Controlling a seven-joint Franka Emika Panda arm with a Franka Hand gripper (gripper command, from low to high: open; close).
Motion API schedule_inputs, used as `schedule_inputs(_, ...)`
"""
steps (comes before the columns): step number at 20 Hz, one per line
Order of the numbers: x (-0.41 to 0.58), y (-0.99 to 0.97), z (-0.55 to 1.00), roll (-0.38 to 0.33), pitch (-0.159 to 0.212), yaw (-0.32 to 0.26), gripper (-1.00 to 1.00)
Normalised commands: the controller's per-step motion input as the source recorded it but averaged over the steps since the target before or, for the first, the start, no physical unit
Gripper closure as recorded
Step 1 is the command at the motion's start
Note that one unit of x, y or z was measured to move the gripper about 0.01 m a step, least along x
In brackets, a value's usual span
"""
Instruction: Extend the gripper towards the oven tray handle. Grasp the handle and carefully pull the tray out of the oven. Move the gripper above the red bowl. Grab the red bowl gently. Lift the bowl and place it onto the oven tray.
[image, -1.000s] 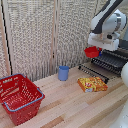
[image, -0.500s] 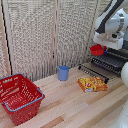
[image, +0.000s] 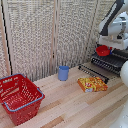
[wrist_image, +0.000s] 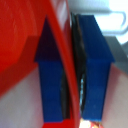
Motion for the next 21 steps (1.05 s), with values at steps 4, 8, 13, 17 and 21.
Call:
schedule_inputs(4,-0.032,-0.08,0.03,-0.001,-0.032,-0.001,-1.00)
schedule_inputs(8,-0.034,0.00,0.17,-0.017,-0.041,-0.020,-1.00)
schedule_inputs(13,-0.014,0.05,0.30,-0.045,-0.024,-0.023,-1.00)
schedule_inputs(17,0.084,0.13,0.34,0.014,0.001,-0.001,-1.00)
schedule_inputs(21,0.144,0.12,0.33,0.051,0.008,-0.002,-1.00)
